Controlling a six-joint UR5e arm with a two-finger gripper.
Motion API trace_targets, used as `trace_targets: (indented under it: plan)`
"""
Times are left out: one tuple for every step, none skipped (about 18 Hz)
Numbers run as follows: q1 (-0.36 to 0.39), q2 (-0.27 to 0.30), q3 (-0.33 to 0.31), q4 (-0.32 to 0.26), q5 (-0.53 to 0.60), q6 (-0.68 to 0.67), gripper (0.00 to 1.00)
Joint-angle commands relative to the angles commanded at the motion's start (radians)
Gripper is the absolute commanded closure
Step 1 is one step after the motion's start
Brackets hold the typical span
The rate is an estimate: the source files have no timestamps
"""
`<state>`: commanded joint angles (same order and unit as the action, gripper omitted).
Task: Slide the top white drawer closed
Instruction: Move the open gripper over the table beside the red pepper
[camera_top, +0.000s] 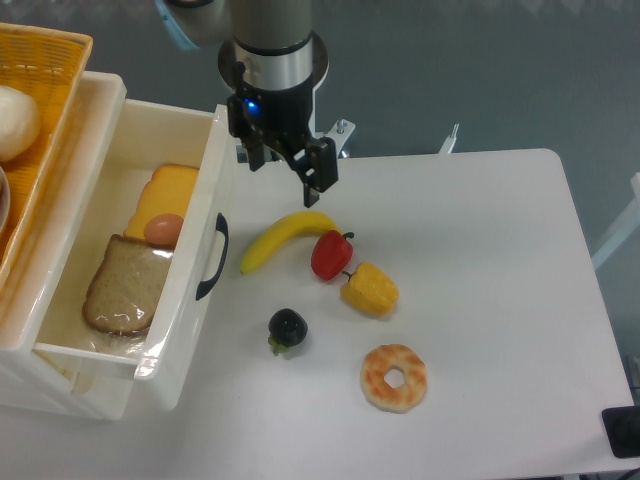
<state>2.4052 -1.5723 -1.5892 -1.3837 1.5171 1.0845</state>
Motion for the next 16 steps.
trace_targets:
  plan:
    - [0.005, 0.0, -0.005, 0.002, 0.0, 0.0, 0.0]
    - [0.011, 0.0, -0.002, -0.002, -0.001, -0.005, 0.0]
    - [0.023, 0.0, -0.003, 0.002, -0.003, 0.0, 0.0]
    - [0.026, 0.0, -0.006, 0.002, -0.003, 0.005, 0.0]
    - [0.029, 0.0, -0.009, 0.002, 0.002, 0.005, 0.0]
    - [0.049, 0.003, -0.009, 0.0, 0.0, 0.002, 0.0]
    - [0.076, 0.005, -0.009, -0.002, 0.0, 0.003, 0.0]
    - [0.087, 0.003, -0.011, -0.003, 0.005, -0.005, 0.0]
    - [0.089, 0.003, -0.011, -0.003, 0.008, -0.008, 0.0]
    - [0.092, 0.003, -0.018, -0.005, 0.011, -0.02, 0.0]
    - [0.109, 0.005, -0.031, -0.002, 0.014, -0.046, 0.0]
    - [0.123, 0.005, -0.038, 0.0, 0.015, -0.076, 0.0]
    - [0.127, 0.003, -0.041, 0.0, 0.015, -0.099, 0.0]
    - [0.138, 0.0, -0.041, 0.0, 0.018, -0.113, 0.0]
    - [0.158, -0.008, -0.048, 0.0, 0.02, -0.118, 0.0]
    - [0.178, -0.017, -0.054, 0.0, 0.018, -0.118, 0.0]
